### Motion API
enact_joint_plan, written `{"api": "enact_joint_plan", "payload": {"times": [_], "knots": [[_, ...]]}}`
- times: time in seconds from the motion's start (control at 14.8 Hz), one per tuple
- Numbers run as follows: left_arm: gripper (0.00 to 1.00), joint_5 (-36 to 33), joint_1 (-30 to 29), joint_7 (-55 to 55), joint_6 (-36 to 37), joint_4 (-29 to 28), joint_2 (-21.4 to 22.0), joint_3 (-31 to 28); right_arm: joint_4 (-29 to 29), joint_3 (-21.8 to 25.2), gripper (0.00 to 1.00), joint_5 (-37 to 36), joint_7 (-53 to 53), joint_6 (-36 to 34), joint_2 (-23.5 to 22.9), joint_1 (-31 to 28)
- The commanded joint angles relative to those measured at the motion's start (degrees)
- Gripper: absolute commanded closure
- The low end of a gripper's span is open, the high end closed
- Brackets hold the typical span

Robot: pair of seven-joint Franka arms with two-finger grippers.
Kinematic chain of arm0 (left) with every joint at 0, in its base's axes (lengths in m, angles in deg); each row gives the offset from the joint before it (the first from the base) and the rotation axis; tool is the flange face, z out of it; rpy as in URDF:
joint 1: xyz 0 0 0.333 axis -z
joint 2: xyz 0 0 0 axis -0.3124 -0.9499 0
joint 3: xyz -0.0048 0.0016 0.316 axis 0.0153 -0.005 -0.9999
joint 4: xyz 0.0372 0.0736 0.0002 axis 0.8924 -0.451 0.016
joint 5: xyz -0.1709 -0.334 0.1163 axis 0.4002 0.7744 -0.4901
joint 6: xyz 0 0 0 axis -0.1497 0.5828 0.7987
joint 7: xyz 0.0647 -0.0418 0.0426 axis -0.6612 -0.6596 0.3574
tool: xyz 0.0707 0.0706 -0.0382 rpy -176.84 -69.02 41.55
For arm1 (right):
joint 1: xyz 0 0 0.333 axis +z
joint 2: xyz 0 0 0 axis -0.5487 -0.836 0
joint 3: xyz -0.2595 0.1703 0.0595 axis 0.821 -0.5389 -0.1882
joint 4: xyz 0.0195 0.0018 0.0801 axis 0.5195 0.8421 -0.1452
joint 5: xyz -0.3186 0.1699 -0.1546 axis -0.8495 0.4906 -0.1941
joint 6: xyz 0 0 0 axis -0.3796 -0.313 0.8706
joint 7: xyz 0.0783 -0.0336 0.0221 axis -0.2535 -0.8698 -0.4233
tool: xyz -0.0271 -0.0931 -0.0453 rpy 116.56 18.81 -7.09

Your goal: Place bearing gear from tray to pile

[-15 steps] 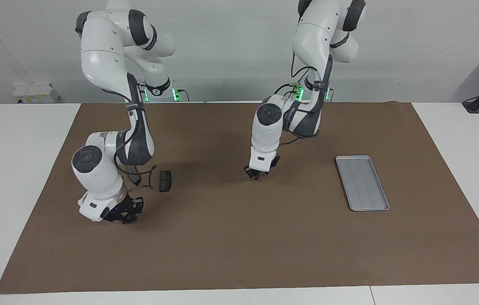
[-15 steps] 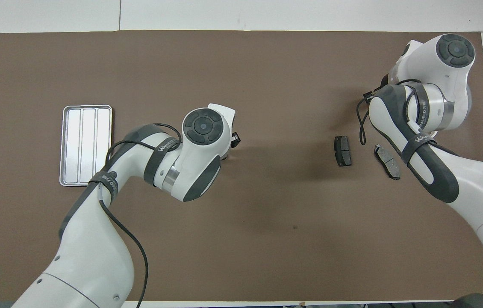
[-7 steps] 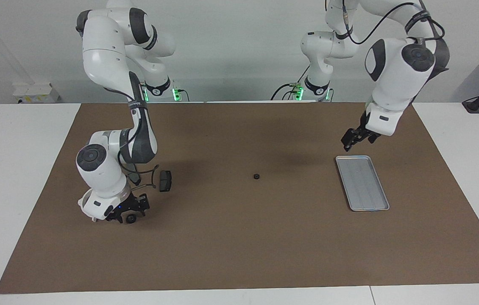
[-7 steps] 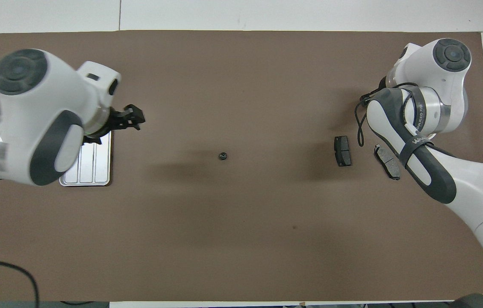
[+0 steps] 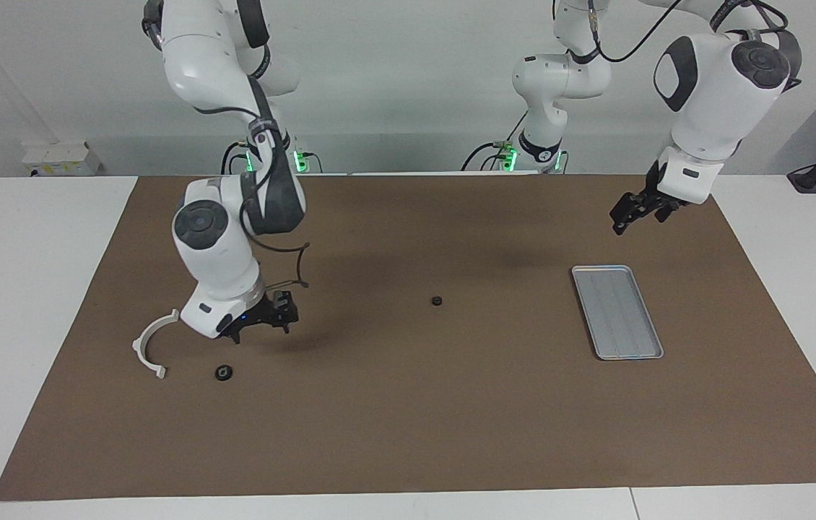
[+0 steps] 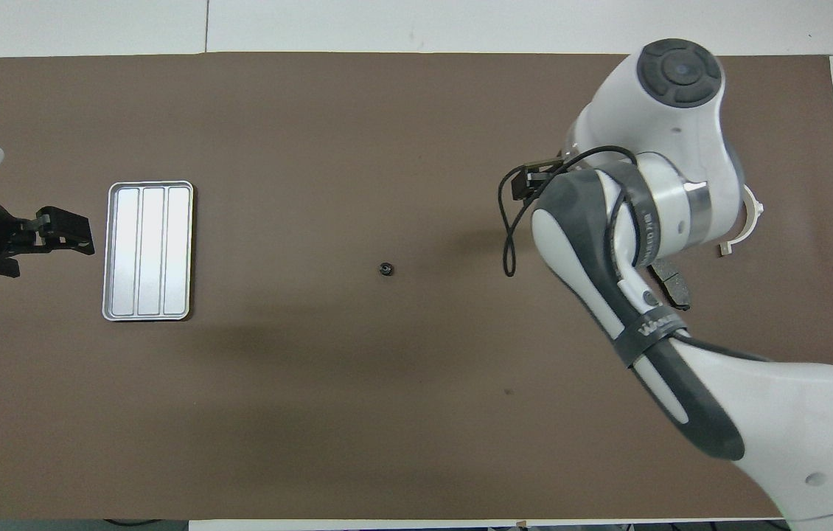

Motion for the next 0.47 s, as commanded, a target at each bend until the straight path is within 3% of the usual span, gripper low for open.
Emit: {"api": "enact_joint_plan", "payload": {"times": [0.0,0.2,0.34,0.4], "knots": [[0.0,0.48,-2.19,-1.68,0.96,-0.92,0.92,1.76,-1.14,0.14,0.0,1.26,11.32,0.3,-0.9,6.02],[0.0,0.48,-2.89,-1.86,0.7,-0.91,0.48,2.81,-1.14,0.14,0.0,0.56,21.35,2.32,-1.33,12.01],[0.0,0.48,-3.59,-1.68,1.05,0.14,0.31,4.13,-1.75,0.49,0.0,-0.15,27.85,2.5,-4.39,15.78],[0.0,0.48,-3.34,-1.68,1.05,0.14,0.31,4.05,-5.06,0.41,0.0,-1.19,31.62,3.02,-7.37,17.45]]}}
